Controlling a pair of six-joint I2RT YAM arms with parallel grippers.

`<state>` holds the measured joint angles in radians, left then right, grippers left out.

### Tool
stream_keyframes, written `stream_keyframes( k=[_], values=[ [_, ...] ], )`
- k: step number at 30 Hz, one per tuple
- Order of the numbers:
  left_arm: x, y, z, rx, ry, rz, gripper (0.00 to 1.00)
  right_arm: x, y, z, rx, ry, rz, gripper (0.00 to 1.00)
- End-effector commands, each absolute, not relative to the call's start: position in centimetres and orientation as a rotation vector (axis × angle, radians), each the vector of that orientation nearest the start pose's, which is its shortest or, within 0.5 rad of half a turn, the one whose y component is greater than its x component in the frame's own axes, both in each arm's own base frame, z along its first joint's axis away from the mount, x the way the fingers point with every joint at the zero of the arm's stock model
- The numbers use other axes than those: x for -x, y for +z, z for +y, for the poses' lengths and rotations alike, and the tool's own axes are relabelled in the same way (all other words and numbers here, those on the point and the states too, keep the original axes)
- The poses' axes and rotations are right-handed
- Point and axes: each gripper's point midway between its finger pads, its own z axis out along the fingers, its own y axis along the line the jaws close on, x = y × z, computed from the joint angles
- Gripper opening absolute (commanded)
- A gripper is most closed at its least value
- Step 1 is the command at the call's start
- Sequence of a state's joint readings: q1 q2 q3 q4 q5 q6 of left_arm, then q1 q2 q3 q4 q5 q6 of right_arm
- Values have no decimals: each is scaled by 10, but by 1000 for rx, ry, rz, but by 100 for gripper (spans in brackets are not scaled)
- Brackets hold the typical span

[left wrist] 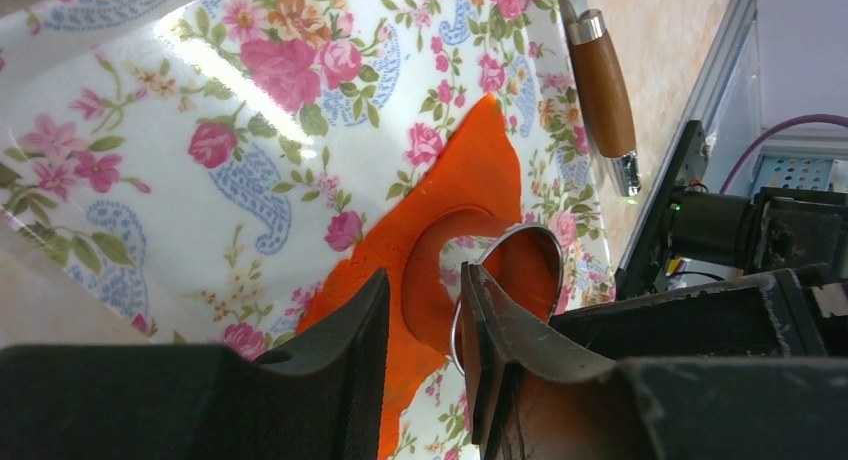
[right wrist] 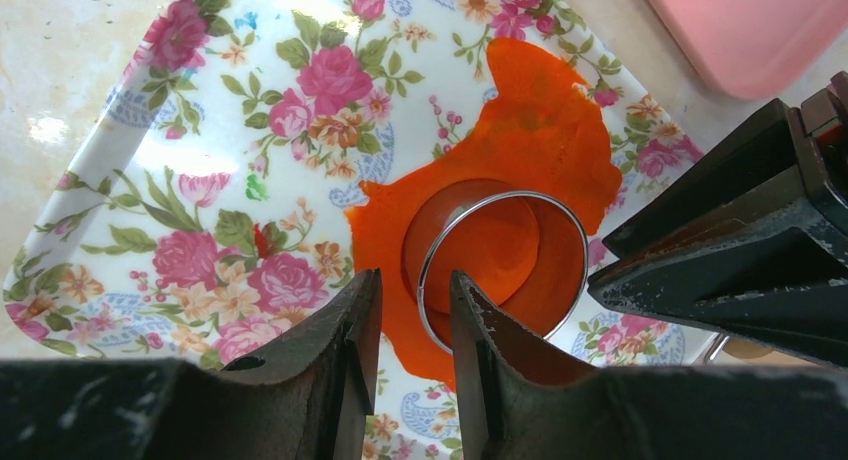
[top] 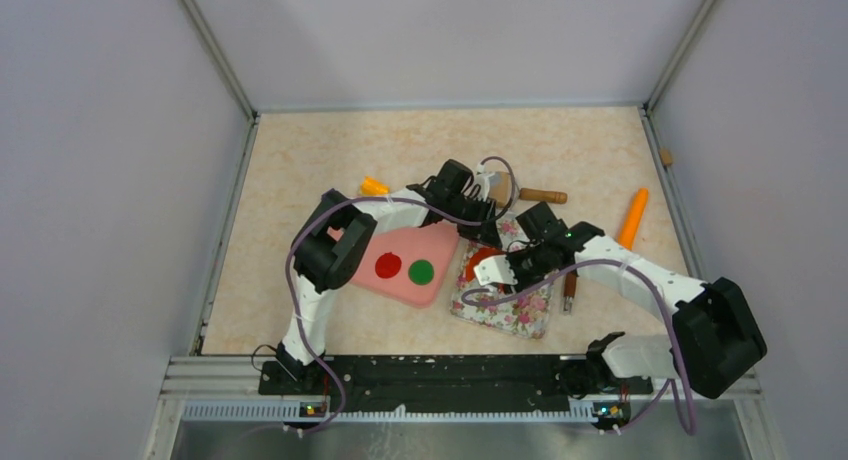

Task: Roll out the dumpling wrappers from the dough

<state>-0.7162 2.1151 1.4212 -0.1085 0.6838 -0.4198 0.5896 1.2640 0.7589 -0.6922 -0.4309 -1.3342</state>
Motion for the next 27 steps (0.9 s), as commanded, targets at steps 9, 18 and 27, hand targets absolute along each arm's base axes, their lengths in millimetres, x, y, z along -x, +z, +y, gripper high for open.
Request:
stream_keyframes(
  k=[9,18,27],
  values=[
    [-283,81,-429,-796,-1450,2362,35,-201,50,183,2222,341,1395,27],
    [-276,68,-424,-837,-1414,2406,35,-201,47,183,2202,355,1445,11],
    [-277,57,-422,-861,-1356,2427,24,-200,41,183,2187,365,1482,7]
  ],
)
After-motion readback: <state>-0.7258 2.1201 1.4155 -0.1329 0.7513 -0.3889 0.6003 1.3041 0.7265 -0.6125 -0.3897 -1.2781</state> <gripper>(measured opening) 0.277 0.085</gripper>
